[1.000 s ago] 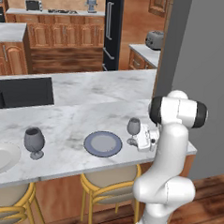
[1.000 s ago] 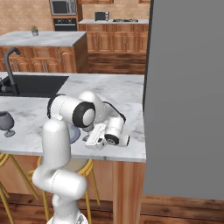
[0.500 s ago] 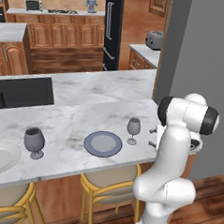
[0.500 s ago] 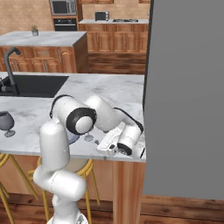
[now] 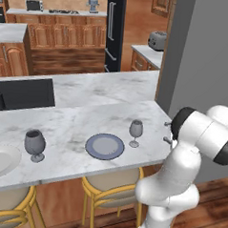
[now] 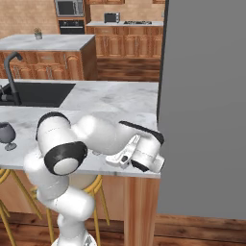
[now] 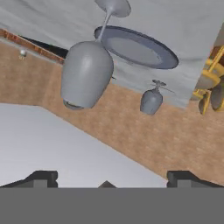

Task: Retrieve the wine glasses from the counter and place one next to each plate.

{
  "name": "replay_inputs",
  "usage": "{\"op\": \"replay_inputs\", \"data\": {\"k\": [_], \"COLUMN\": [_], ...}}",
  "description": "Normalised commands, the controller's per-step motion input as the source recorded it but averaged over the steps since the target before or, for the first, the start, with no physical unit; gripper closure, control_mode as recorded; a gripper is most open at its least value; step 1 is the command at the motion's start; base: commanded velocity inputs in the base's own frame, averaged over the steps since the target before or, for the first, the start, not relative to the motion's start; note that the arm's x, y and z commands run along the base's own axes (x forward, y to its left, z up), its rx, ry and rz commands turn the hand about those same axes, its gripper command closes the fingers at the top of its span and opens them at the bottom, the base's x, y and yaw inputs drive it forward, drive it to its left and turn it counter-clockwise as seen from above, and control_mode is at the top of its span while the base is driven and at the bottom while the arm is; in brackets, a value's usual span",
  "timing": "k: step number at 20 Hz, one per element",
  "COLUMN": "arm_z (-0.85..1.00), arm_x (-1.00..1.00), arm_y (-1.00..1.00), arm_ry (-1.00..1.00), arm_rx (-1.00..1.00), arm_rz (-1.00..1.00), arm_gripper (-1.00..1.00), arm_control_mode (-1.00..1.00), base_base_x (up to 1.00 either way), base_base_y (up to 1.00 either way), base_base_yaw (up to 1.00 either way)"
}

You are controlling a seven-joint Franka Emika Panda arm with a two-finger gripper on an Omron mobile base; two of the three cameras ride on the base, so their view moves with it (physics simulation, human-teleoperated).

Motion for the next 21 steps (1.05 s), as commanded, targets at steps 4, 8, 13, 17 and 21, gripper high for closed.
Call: {"op": "replay_inputs", "data": {"k": [4, 8, 13, 17, 21], "arm_z": [1.0, 1.0, 1.0, 1.0, 0.74], "arm_x": [-0.68, -0.76, -0.78, -0.94, -1.0], "arm_y": [0.05, 0.1, 0.12, 0.18, 0.22], "arm_ry": [-0.13, -0.1, -0.12, -0.09, -0.16], "arm_rx": [0.0, 0.0, -0.03, 0.0, 0.0], "arm_rz": [0.0, 0.0, 0.0, 0.0, 0.0], "arm_gripper": [-1.0, -1.0, -1.0, -1.0, -1.0], "arm_control_mode": [-1.0, -1.0, -1.0, -1.0, -1.0], "base_base_x": [0.0, 0.0, 0.0, 0.0, 0.0], "base_base_y": [0.0, 0.0, 0.0, 0.0, 0.0], "base_base_yaw": [0.0, 0.0, 0.0, 0.0, 0.0]}}
